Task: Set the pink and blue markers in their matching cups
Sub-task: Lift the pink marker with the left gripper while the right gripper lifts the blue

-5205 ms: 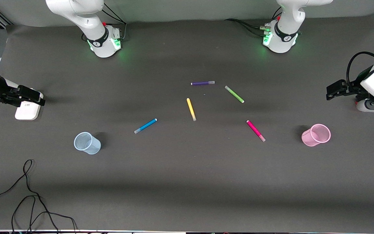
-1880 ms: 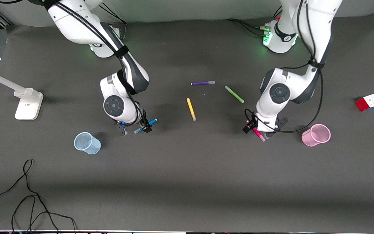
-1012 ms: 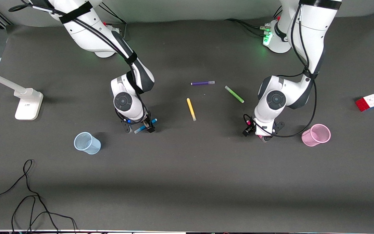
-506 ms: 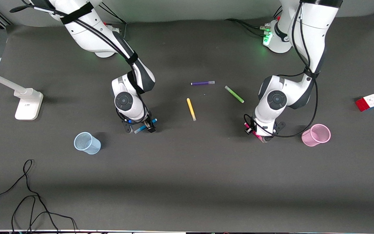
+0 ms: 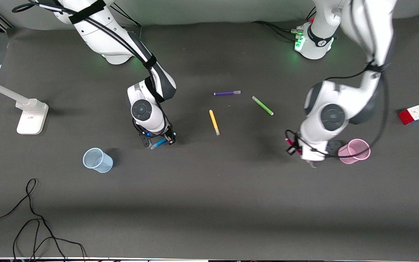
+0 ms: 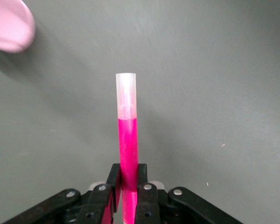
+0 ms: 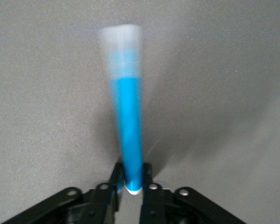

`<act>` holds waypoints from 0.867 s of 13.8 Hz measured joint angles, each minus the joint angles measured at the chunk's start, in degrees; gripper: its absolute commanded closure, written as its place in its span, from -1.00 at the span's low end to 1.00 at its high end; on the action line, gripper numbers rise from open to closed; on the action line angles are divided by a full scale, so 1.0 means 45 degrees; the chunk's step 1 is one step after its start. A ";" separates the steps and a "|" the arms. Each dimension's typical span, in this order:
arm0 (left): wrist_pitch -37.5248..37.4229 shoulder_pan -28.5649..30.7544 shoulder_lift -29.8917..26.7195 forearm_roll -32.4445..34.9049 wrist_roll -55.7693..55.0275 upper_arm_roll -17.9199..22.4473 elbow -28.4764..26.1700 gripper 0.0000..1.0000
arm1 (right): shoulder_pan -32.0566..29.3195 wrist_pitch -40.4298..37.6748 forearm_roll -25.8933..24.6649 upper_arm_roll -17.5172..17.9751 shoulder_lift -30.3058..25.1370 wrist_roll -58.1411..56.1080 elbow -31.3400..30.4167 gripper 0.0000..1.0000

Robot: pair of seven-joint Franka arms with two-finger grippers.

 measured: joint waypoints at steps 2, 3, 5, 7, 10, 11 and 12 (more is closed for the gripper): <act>-0.1874 0.0679 -0.0726 -0.0306 0.1735 0.0015 0.0923 1.00 | 0.0004 0.0000 0.0001 0.0000 -0.0003 0.0004 -0.0004 1.00; -0.2727 0.1085 -0.1042 -0.0427 0.2794 0.0031 0.1293 1.00 | 0.0004 0.0000 0.0005 -0.0001 -0.0007 0.0034 -0.0001 1.00; -0.4306 0.2101 -0.1468 -0.0573 0.5278 0.0062 0.1937 1.00 | 0.0005 0.0001 0.0007 -0.0004 -0.0056 0.0321 0.0042 1.00; -0.5578 0.3136 -0.1574 -0.0653 0.7998 0.0095 0.2431 1.00 | -0.0001 -0.0228 0.0007 -0.0043 -0.0281 0.0441 0.0244 1.00; -0.6419 0.4431 -0.1542 -0.0665 1.1640 0.0117 0.2634 1.00 | -0.0008 -0.2430 0.0007 -0.0710 -0.0823 0.0504 0.1623 1.00; -0.6538 0.4756 -0.1491 -0.0617 1.2725 0.0122 0.2633 1.00 | -0.0026 -0.3634 0.0007 -0.1115 -0.0965 0.0504 0.2518 1.00; -0.6577 0.4998 -0.1416 -0.0523 1.3603 0.0124 0.2632 1.00 | -0.0048 -0.5022 0.0009 -0.1571 -0.1081 0.0504 0.3626 1.00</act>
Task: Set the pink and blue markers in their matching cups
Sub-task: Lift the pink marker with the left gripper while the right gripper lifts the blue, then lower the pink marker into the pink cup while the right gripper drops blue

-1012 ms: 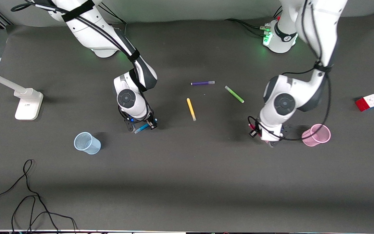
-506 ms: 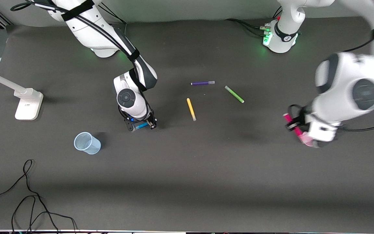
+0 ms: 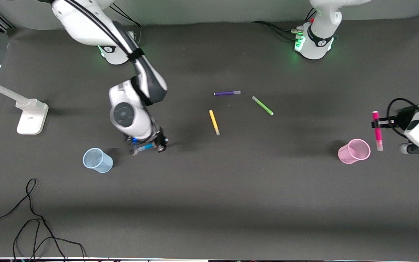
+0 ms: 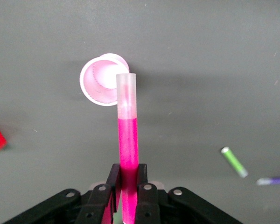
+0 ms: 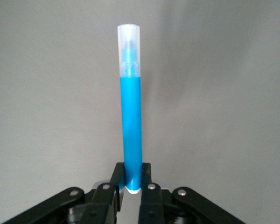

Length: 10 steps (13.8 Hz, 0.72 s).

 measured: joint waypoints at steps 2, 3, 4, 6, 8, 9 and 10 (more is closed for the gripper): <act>-0.0263 0.0313 0.0185 0.0362 0.1033 0.0000 0.0001 1.00 | -0.0163 -0.2314 0.0151 -0.0687 -0.0224 -0.0008 0.2232 1.00; -0.0471 0.0357 0.0254 0.0634 0.1286 -0.0001 0.0004 1.00 | -0.0327 -0.3156 0.0201 -0.0840 -0.0411 -0.0058 0.3115 1.00; -0.0649 0.0362 0.0312 0.0841 0.1408 -0.0004 0.0009 1.00 | -0.0526 -0.3933 0.0228 -0.0910 -0.0722 -0.0211 0.3785 1.00; -0.0910 0.0361 0.0481 0.0951 0.1441 -0.0026 0.0023 1.00 | -0.1017 -0.5382 0.0260 -0.0946 -0.1781 -0.1146 0.4382 1.00; -0.1171 0.0361 0.0911 0.1047 0.1440 -0.0035 0.0216 1.00 | -0.1702 -0.7325 0.0476 -0.0976 -0.2958 -0.3672 0.4383 1.00; -0.1490 0.0362 0.1243 0.1118 0.1388 -0.0035 0.0493 1.00 | -0.2168 -0.8183 0.0646 -0.0999 -0.3340 -0.5198 0.4355 1.00; -0.1813 0.0363 0.1638 0.1202 0.1234 -0.0034 0.0855 1.00 | -0.2715 -0.8797 0.0738 -0.1017 -0.3593 -0.6712 0.4316 1.00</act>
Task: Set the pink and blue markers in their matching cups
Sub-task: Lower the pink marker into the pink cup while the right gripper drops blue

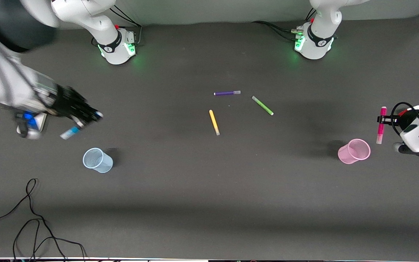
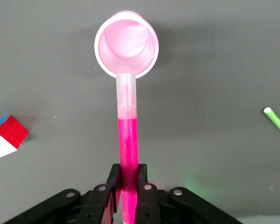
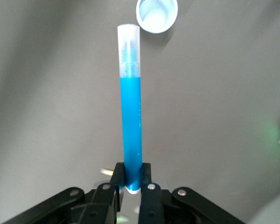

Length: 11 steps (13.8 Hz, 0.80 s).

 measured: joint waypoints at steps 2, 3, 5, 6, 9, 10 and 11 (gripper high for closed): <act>-0.0449 -0.0002 0.0805 0.0223 -0.0563 -0.0009 0.0701 1.00 | -0.1149 -0.0620 0.0096 -0.0041 -0.0134 -0.2902 -0.0166 1.00; -0.0628 -0.0004 0.1188 0.0256 -0.0822 -0.0016 0.0991 1.00 | -0.1630 -0.0648 0.0118 -0.0044 -0.0115 -0.4133 -0.0389 1.00; -0.0946 -0.0014 0.1911 0.0274 -0.1203 -0.0035 0.1459 1.00 | -0.2395 -0.0643 0.0137 -0.0005 0.0018 -0.6030 -0.0907 1.00; -0.1116 -0.0027 0.2276 0.0333 -0.1355 -0.0047 0.1672 1.00 | -0.2812 -0.0635 0.0162 0.0134 0.0131 -0.6762 -0.1121 1.00; -0.1391 -0.0134 0.3280 0.0729 -0.1574 -0.0094 0.2190 1.00 | -0.5676 -0.0602 0.0356 0.2702 0.0643 -0.8292 -0.1518 1.00; -0.1412 -0.0175 0.3531 0.0763 -0.1599 -0.0098 0.2272 1.00 | -0.6885 -0.0565 0.0356 0.3946 0.0899 -0.8582 -0.1604 1.00; -0.1427 -0.0202 0.3759 0.0785 -0.1609 -0.0101 0.2349 1.00 | -0.7754 -0.0475 0.0356 0.4854 0.1209 -0.8925 -0.1673 1.00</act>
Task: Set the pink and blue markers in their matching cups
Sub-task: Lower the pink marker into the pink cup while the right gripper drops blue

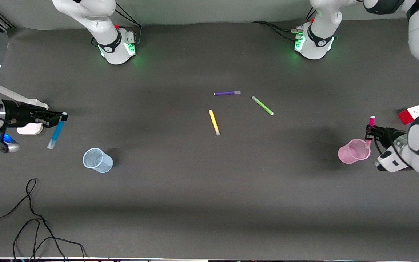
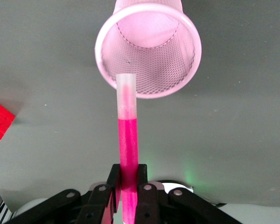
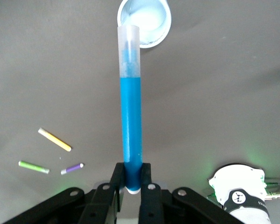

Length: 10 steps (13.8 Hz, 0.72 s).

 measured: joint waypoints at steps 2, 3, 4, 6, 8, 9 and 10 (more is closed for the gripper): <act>-0.0012 -0.0012 0.0317 0.0019 -0.0005 -0.0001 0.0114 1.00 | -0.0492 0.0362 0.0000 0.0544 0.0784 -0.0716 -0.0032 1.00; -0.0023 -0.0014 0.0400 0.0024 -0.0005 -0.0001 0.0171 1.00 | -0.0479 0.0540 0.0000 0.0585 0.1186 -0.0971 -0.0038 1.00; -0.0026 -0.0018 0.0444 0.0026 -0.0005 -0.0004 0.0185 1.00 | -0.0467 0.0758 -0.0009 0.0628 0.1604 -0.1197 -0.0045 1.00; -0.0045 -0.0030 0.0457 0.0026 -0.0005 -0.0025 0.0186 1.00 | -0.0457 0.1287 -0.0023 0.0677 0.2295 -0.1500 -0.0050 1.00; -0.0033 -0.0034 0.0463 0.0026 -0.0005 -0.0045 0.0186 0.73 | -0.0459 0.1716 -0.0023 0.0684 0.2858 -0.1576 -0.0045 1.00; -0.0011 -0.0035 0.0486 0.0026 -0.0005 -0.0052 0.0192 0.58 | -0.0468 0.1761 -0.0023 0.0684 0.3111 -0.1577 -0.0044 1.00; 0.0006 -0.0037 0.0541 0.0026 -0.0005 -0.0068 0.0236 0.34 | -0.0490 0.1781 -0.0016 0.0683 0.3382 -0.1577 -0.0045 1.00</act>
